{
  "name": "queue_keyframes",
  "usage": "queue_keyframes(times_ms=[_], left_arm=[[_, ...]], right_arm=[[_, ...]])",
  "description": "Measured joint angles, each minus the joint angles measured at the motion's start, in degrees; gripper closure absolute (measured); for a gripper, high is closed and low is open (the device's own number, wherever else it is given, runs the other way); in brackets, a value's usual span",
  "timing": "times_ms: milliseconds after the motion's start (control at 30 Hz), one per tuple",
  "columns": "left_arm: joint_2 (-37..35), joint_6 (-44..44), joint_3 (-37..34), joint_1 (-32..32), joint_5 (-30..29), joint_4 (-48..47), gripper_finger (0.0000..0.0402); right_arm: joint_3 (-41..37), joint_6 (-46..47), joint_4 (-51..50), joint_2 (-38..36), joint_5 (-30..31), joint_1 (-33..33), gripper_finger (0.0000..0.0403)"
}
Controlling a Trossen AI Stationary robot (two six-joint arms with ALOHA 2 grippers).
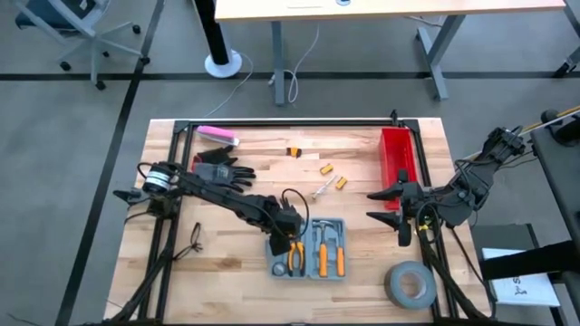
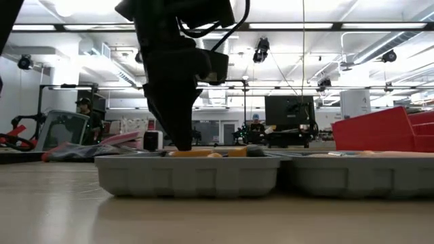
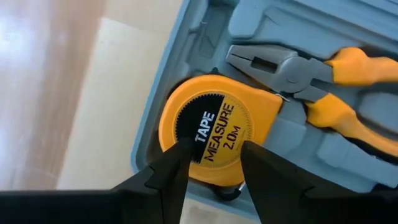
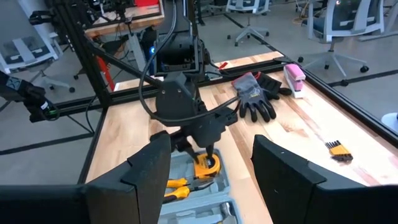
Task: Prefit tool cases
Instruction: Put the tape measure into the pre-fit tool case, then put the bottom screwdriver bit set into the pre-fit tool case
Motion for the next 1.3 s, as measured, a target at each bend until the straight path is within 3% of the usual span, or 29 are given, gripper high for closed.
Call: queue_keyframes(times_ms=[433, 867, 1033, 1300], left_arm=[[0.1, 1.3, 0.1, 3.4, -3.1, -3.6, 0.0248], [0.6, 3.3, 7.7, 3.1, -1.8, -7.5, 0.0248], [0.5, 2.2, 7.9, 3.2, -4.5, -8.1, 0.0248], [-1.2, 5.5, 7.3, 3.1, -5.2, -1.8, 0.0248]], right_arm=[[0.0, 0.3, 0.0, 0.0, -0.2, 0.0, 0.0201], [0.0, 0.9, -2.3, 0.0, -1.0, 0.0, 0.0201], [-0.1, 1.2, -2.1, 1.6, -0.9, 0.0, 0.0201], [-0.1, 1.4, -1.7, 4.1, -0.9, 0.0, 0.0201]])
